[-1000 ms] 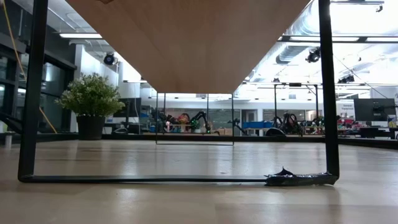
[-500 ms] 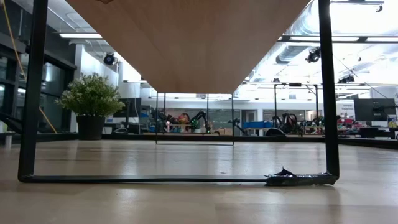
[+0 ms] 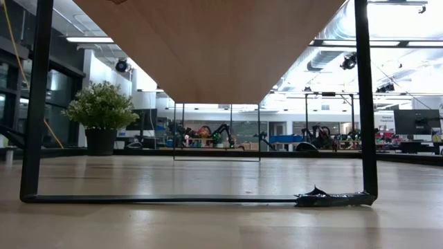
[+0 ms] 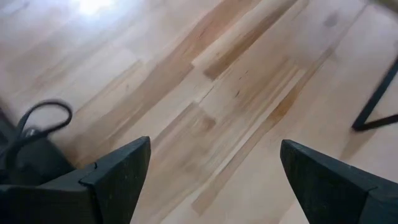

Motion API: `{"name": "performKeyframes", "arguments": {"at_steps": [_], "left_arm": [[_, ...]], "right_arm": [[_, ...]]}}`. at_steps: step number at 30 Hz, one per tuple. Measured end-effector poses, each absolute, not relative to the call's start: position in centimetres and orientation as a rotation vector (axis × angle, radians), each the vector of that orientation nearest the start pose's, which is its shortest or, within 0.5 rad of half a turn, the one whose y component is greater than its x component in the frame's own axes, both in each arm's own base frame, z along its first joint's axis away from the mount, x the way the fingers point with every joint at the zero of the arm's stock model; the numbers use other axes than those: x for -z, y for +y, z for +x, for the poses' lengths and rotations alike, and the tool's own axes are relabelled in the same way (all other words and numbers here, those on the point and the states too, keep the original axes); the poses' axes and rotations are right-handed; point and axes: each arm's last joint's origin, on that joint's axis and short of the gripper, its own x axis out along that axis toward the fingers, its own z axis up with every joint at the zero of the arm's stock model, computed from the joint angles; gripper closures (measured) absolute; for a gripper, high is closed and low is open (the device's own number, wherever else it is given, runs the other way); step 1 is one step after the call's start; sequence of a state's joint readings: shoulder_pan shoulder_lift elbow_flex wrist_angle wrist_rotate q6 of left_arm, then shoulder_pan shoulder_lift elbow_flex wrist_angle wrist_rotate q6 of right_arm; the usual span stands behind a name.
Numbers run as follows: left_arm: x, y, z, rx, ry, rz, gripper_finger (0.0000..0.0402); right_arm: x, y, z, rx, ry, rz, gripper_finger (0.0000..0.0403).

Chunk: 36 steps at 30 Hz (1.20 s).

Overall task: Pick and place flowers into a vace then onto a shelf
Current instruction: Return to Home Position

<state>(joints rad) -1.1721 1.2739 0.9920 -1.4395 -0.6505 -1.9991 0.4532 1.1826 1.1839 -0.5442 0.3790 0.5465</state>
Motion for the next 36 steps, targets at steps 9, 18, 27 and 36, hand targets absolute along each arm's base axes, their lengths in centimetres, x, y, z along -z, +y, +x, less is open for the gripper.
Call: {"name": "performKeyframes", "arguments": {"at_steps": [9, 18, 27, 36], "left_arm": [[-26.0, -15.6, 8.9, -0.611, 0.652, -0.401, 0.001], [-29.4, -13.7, 9.6, -0.636, 0.579, -0.429, 0.0009], [-31.7, -9.8, 11.8, -0.736, 0.536, -0.334, 0.001], [-32.1, -7.0, 14.2, -0.863, 0.53, -0.285, 0.0009]], "right_arm": [[-37.1, 8.4, 19.7, 0.081, 0.505, 0.311, 0.0235], [-38.7, 7.2, 17.4, 0.056, 0.429, 0.26, 0.0337], [-39.5, 5.9, 14.7, 0.05, 0.414, 0.269, 0.0392], [-39.9, 4.1, 11.5, 0.139, 0.393, 0.264, 0.0398]]}}
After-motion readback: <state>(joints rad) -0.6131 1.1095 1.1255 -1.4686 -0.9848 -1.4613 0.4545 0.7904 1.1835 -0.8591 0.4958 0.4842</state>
